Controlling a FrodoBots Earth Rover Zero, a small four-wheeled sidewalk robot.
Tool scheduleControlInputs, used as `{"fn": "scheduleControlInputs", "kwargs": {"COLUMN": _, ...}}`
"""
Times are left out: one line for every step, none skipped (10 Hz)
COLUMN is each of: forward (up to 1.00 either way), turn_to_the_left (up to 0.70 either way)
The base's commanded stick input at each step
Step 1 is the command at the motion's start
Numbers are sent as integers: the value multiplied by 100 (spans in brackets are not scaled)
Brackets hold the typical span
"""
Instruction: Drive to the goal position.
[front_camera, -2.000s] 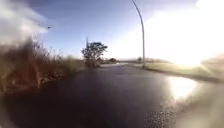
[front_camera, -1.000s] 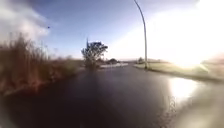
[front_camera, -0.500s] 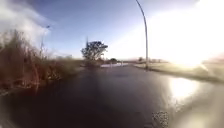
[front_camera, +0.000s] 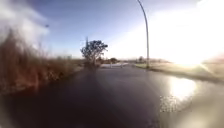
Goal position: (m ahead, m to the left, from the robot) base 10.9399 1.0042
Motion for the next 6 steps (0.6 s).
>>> {"fn": "scheduleControlInputs", "kwargs": {"forward": 45, "turn_to_the_left": 0}}
{"fn": "scheduleControlInputs", "kwargs": {"forward": 45, "turn_to_the_left": 0}}
{"fn": "scheduleControlInputs", "kwargs": {"forward": 45, "turn_to_the_left": 0}}
{"fn": "scheduleControlInputs", "kwargs": {"forward": 45, "turn_to_the_left": 0}}
{"fn": "scheduleControlInputs", "kwargs": {"forward": 45, "turn_to_the_left": 0}}
{"fn": "scheduleControlInputs", "kwargs": {"forward": 45, "turn_to_the_left": 0}}
